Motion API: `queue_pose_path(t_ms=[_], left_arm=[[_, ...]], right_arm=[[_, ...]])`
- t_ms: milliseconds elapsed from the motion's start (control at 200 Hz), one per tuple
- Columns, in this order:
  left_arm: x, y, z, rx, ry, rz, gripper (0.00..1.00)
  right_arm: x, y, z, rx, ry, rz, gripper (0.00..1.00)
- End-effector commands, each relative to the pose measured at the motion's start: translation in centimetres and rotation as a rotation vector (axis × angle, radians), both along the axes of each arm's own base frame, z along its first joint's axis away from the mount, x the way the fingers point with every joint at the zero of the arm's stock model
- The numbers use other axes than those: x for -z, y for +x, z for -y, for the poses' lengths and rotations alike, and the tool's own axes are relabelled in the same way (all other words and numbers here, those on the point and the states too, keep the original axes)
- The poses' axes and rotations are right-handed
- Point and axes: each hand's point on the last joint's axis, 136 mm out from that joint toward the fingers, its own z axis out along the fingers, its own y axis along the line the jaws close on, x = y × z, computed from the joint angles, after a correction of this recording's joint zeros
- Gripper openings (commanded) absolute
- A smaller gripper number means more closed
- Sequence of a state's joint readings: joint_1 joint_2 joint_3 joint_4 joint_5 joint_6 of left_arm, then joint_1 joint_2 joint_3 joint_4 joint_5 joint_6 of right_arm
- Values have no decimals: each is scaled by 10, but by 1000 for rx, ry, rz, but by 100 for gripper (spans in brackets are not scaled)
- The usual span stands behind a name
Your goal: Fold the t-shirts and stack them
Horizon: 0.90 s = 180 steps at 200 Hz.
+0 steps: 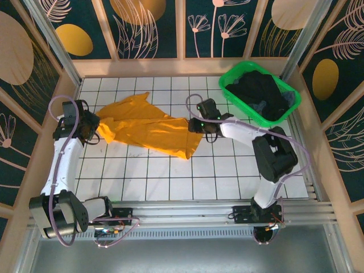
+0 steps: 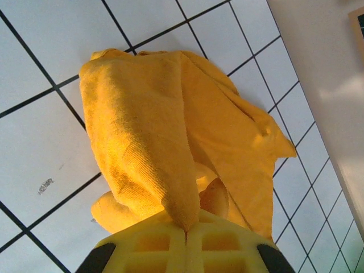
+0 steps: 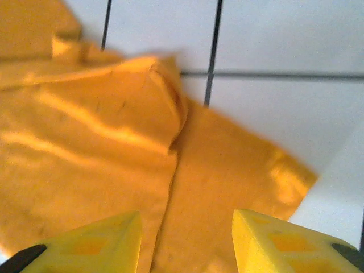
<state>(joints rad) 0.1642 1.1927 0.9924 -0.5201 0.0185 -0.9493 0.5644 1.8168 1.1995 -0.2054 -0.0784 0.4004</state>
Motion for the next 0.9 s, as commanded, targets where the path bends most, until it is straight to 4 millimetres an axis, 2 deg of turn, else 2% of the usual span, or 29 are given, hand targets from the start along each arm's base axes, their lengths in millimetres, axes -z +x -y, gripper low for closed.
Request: queue_pose_path(t_ms=[0,125,140,165,325,515,751,826,896], left_arm=[[-2,0,4,26,6,17,0],[-1,0,3,27,13,15,0],[8,-3,3,26,10,-6,0],[9,-4,3,27,11,-8,0],[12,-6,4,26,9,-14,0],[17,-7,4,26,9,-26,0],[17,-3,3,25,8,-27,0],[16,-1,3,26,10,-24,0],[14,0,2,25,11,-19,0]], right_arm=[[5,32,-11,-9,-23,29,47],[14,54,-28,-44,-27,33,47],[15,55,-30,-48,-26,32,47],[17,58,-32,-51,-25,29,47],[36,66,-41,-64,-32,-1,47],[46,72,-51,-88,-23,-18,32],[40,69,-53,-86,-16,-10,15],[30,69,-51,-77,-11,12,0],[15,69,-46,-63,-8,50,0]])
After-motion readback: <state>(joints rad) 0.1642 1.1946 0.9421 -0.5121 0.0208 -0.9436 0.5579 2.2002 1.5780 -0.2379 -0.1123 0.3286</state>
